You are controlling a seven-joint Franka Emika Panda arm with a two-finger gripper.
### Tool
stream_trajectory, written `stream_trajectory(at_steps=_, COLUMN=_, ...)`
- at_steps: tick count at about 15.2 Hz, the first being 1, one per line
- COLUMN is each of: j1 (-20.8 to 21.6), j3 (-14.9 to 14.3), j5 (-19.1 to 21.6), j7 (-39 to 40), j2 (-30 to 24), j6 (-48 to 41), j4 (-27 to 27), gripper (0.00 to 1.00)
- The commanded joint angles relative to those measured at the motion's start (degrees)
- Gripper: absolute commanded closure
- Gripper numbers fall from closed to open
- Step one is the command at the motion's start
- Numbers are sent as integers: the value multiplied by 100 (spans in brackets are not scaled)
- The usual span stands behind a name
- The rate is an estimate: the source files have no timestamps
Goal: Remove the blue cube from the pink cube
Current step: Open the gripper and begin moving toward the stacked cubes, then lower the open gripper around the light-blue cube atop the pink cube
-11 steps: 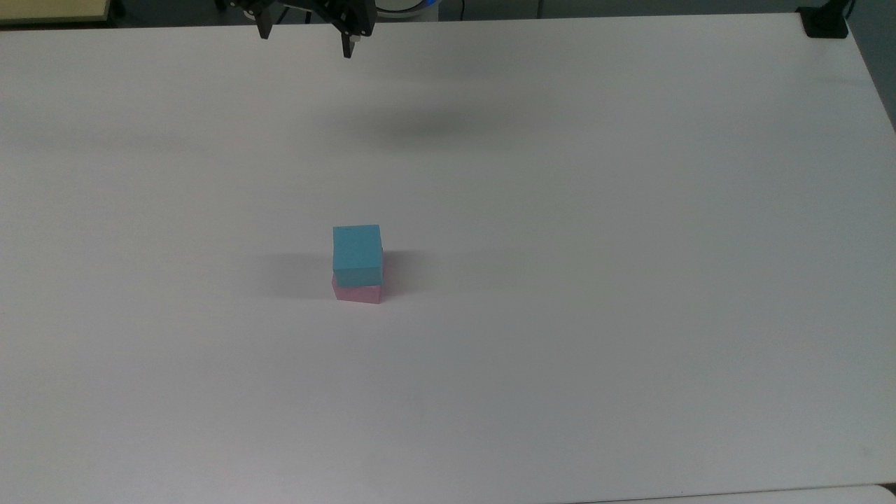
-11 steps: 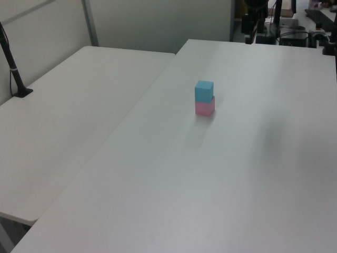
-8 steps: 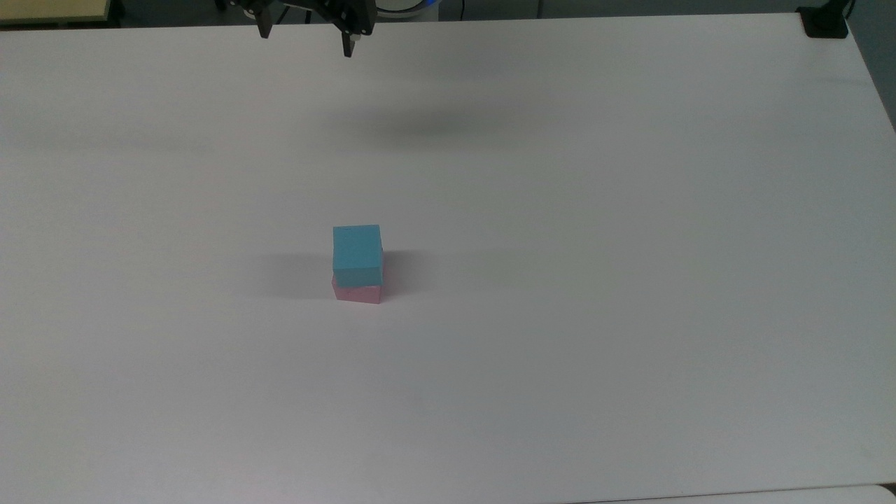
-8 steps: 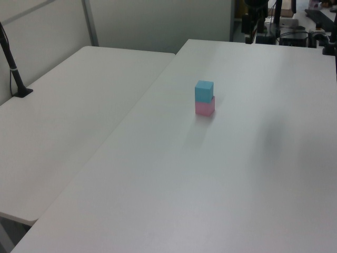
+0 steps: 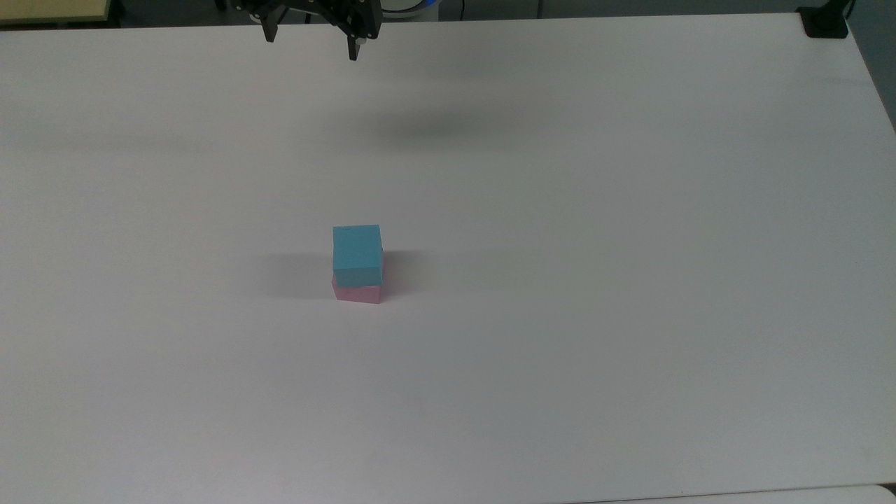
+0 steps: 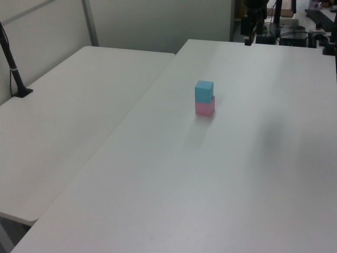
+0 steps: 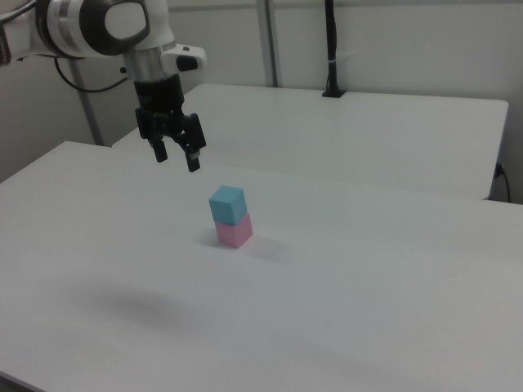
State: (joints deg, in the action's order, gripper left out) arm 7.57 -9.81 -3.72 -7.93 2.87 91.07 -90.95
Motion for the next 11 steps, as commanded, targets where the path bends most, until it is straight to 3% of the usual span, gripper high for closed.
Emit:
stream_trajectory(at_steps=1, j1=43, j3=32, j5=-5, j7=63, j2=125, j6=95, j4=-63, gripper=0)
stream_trajectory(at_steps=5, j1=236, j3=41, j5=21, j7=72, j2=169, j6=156, j4=-28, gripper=0)
stream_trajectory(at_steps=11, j1=61, j3=23, j5=240, j7=177, j2=933, j6=174, j4=841, gripper=0)
